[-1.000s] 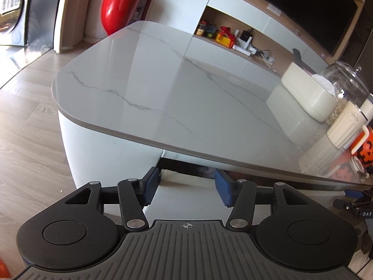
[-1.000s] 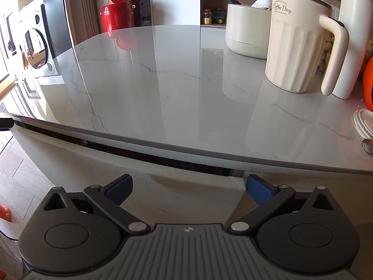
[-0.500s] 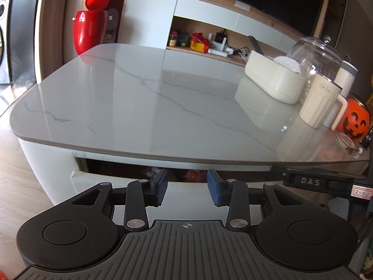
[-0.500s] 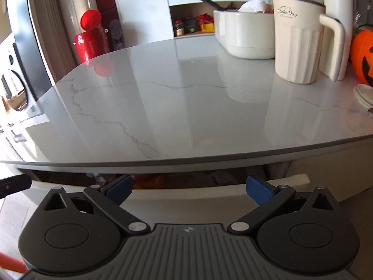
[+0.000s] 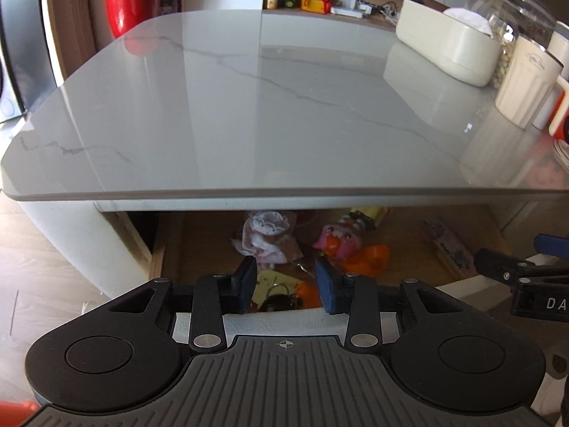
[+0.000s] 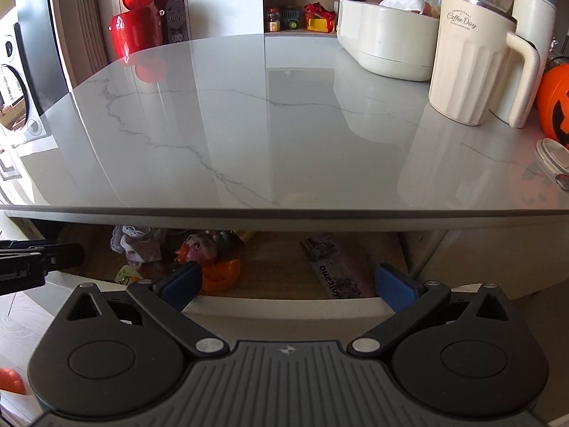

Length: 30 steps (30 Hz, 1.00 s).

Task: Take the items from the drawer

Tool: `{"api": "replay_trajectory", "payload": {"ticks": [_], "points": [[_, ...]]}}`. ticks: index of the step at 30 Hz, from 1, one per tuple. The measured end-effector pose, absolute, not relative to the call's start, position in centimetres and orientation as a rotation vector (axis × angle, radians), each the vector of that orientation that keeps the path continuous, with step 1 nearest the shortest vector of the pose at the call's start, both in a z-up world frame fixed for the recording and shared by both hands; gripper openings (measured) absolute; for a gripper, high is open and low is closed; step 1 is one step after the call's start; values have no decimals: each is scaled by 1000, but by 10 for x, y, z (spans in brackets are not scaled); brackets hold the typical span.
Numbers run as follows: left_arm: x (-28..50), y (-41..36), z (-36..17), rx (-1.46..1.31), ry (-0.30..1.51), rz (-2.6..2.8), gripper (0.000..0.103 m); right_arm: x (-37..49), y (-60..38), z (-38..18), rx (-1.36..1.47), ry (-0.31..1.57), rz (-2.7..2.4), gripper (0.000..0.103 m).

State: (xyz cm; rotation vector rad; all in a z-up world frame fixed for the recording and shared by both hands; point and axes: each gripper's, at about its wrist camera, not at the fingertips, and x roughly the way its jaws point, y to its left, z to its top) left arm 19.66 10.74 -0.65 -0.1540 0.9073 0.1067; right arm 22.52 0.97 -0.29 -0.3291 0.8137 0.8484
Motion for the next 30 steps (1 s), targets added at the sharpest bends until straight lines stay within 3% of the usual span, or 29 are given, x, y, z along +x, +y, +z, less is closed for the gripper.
{"api": "replay_trajectory", "payload": {"ticks": [8, 10, 22, 23, 26, 30], "points": [[135, 102, -4, -244, 1076, 17, 34, 195, -46, 0, -339, 950, 913, 103], [116, 100, -1, -235, 1033, 5, 33, 192, -62, 0, -338, 991, 936, 103], [127, 75, 5, 56, 1025, -107, 28, 190, -72, 3, -304, 908, 977, 103], [128, 72, 5, 99, 1028, -131, 27, 190, -72, 2, -307, 909, 979, 103], [132, 65, 5, 170, 1048, -260, 9, 195, -72, 2, -310, 930, 1005, 103], [139, 62, 2, 212, 1081, -385, 5, 200, -72, 3, -331, 948, 1056, 103]]}}
